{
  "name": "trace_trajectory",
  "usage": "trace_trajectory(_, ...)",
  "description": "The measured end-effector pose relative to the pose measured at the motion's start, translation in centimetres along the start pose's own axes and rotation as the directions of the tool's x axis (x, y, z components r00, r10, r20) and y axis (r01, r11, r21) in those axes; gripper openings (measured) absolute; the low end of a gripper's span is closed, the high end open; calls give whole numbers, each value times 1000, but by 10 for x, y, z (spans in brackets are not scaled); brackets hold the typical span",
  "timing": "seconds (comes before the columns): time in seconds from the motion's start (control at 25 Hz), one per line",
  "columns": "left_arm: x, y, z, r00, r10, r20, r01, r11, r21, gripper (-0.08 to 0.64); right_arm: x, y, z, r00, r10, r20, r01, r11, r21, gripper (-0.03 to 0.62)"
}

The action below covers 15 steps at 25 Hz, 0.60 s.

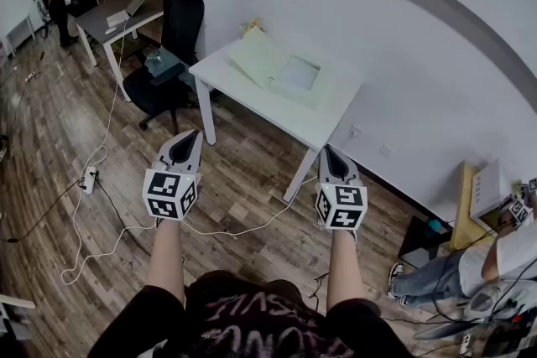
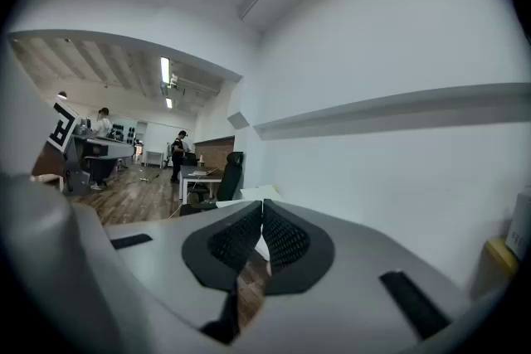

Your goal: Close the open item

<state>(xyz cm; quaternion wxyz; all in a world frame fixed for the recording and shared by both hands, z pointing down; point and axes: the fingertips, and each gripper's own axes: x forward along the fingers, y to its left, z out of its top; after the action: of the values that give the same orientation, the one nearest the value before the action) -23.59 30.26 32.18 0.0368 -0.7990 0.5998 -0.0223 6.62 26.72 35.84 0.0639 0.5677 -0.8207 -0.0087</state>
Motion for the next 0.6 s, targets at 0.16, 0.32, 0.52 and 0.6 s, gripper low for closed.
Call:
trace_trajectory(0.16,-4,0,-3,1000,-10,-3,10,1000,8,12,-4,5,-3,1000,-11,1,11,1000,4,23)
trace_trajectory(0.32,0,2,-3,1000,-17,-8,17,1000,10,12,-1,7,-7,1000,-26,-1,26,1000,-4,23)
trace_trajectory(0.52,1,8,-5,1000,-22,-6,22,1000,8,12,3,13,-7,999,-40,-2,40,999,-22,25)
trace_trajectory(0.6,0,11,-4,1000,-26,-5,26,1000,18,12,4,19,-4,999,-48,-3,48,999,-25,25)
